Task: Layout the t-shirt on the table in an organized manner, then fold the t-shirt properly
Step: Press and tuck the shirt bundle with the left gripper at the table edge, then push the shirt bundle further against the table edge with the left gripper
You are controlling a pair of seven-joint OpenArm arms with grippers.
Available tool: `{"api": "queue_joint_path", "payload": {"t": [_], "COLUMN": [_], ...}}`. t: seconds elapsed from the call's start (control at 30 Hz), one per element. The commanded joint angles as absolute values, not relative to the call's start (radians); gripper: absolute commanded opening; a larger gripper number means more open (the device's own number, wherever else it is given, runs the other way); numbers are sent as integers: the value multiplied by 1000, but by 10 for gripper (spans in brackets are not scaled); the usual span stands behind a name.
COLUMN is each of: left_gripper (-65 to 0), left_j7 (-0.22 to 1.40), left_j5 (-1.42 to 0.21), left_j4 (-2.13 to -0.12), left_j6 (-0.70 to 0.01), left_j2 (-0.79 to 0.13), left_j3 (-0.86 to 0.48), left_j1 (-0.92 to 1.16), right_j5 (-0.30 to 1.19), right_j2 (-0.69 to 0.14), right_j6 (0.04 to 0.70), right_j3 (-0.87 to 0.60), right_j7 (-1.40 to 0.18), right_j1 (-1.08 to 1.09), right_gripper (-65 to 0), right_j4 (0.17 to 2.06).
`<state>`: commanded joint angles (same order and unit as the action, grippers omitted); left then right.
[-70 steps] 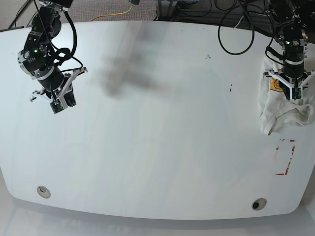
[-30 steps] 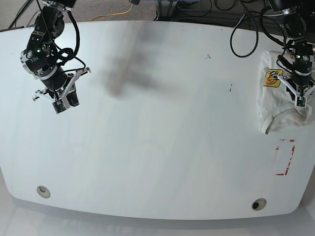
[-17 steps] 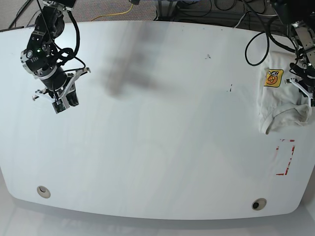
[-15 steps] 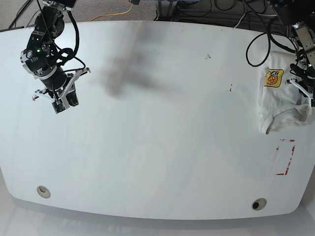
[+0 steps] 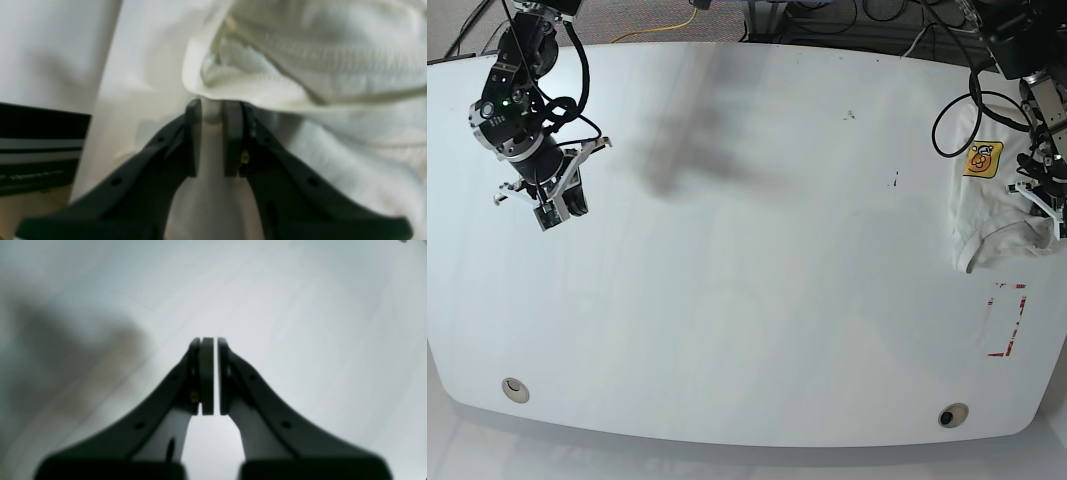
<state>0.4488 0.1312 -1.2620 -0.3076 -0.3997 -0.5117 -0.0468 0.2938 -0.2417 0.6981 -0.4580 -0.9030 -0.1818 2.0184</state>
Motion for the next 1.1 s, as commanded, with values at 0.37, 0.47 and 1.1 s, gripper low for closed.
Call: {"api": "queue_joint_path", "payload": {"t": [0.37, 0.47, 1.1], "left_gripper": [-554, -554, -556], "left_j7": [449, 449, 449], "left_j5": [131, 131, 125], "left_j4": [-1260, -1245, -1323], "left_j6": [-308, -308, -308], "left_j2": [-404, -404, -423], "left_j3": [-469, -469, -314], "left_j1": [-93, -119, -216], "right_j5": [294, 295, 295], "right_j2": [-242, -242, -229], "right_j6": [698, 698, 698], "right_j3": [-458, -458, -456], "right_j7": [-903, -903, -903], "right_j1": [-182, -182, -200], "right_gripper": [-637, -637, -637], "right_j4": [2018, 2018, 2017]}}
